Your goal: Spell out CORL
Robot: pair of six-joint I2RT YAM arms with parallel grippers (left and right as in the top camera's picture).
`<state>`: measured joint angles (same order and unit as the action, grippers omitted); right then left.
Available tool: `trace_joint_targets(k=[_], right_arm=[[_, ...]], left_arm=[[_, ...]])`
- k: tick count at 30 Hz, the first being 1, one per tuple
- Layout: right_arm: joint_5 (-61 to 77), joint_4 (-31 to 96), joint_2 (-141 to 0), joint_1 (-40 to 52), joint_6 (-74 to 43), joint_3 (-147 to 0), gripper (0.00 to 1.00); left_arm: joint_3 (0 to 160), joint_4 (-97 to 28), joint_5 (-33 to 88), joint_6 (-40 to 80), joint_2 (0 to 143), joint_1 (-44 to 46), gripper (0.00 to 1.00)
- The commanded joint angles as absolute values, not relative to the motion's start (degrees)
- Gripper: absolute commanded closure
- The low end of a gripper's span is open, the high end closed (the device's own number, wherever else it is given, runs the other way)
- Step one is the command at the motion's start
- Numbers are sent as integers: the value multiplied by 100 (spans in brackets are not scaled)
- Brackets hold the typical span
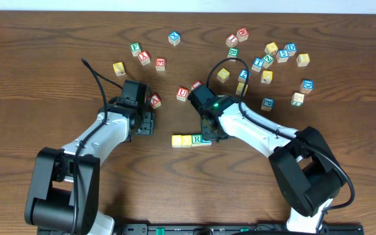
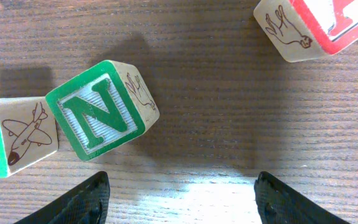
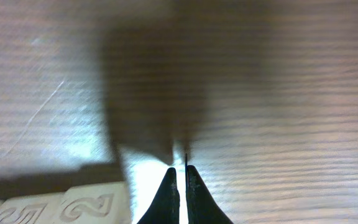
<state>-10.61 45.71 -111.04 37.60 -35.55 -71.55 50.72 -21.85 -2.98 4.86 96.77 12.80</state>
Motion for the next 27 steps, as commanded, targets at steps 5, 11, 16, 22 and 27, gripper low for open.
trace_joint_targets(k=[5, 11, 16, 22, 27], right_arm=[[-1619, 4755, -11159, 3428, -3505, -7682, 99], [-1629, 5207, -11048, 3378, -3505, -8423, 99], [-1959, 6062, -10989, 3378, -3507, -9238, 99], [-2115, 6272, -10040, 3334, -3253, -9697, 99], [-2338, 6331, -8659, 3155, -2731, -9697, 99]], left_arm=[[5234, -2176, -360, 657, 9653, 1256, 27], [5234, -2198, -301, 676, 9498, 1256, 27], [5238, -2220, -248, 827, 9343, 1256, 27], [5238, -2550, 108, 827, 8602, 1256, 27], [5238, -2943, 108, 987, 7489, 1256, 27]])
